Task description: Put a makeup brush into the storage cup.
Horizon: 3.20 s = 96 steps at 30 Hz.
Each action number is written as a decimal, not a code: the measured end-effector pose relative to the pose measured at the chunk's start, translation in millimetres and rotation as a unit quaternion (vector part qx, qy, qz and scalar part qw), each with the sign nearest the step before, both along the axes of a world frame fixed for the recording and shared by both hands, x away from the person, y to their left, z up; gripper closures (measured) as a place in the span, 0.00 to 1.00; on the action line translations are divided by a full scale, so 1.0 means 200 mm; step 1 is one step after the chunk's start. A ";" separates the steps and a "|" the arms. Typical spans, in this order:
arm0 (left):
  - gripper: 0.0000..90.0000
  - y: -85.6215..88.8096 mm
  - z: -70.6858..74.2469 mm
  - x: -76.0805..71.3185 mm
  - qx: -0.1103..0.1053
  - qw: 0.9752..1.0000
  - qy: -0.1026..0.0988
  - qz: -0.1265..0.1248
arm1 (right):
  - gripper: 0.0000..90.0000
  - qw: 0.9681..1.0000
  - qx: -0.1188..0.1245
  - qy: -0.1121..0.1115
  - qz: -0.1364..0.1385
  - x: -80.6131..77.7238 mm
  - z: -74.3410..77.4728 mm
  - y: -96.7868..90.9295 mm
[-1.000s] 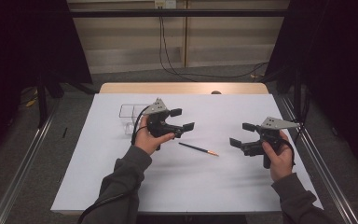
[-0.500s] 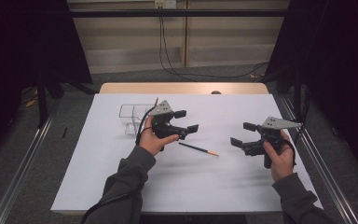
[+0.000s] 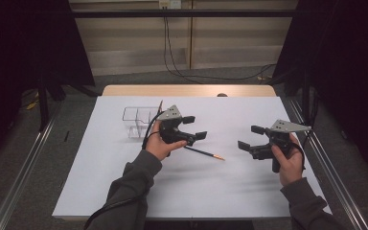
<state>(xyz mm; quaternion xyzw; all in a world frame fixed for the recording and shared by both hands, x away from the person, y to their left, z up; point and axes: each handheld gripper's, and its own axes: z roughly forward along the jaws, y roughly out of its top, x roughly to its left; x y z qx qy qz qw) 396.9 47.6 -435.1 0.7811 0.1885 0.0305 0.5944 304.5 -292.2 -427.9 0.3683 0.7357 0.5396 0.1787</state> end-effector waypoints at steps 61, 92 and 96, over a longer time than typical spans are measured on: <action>0.17 -0.11 0.05 0.00 0.222 0.971 -0.010 -0.093 | 0.09 1.000 -0.010 0.007 0.000 0.01 -0.01 0.02; 0.16 -0.21 0.03 -0.01 0.295 0.947 -0.007 -0.127 | 0.09 1.000 -0.006 0.006 -0.006 0.01 -0.01 0.00; 0.17 -0.22 0.03 -0.01 0.309 0.942 -0.012 -0.132 | 0.09 1.000 -0.007 0.006 -0.006 0.01 -0.01 -0.01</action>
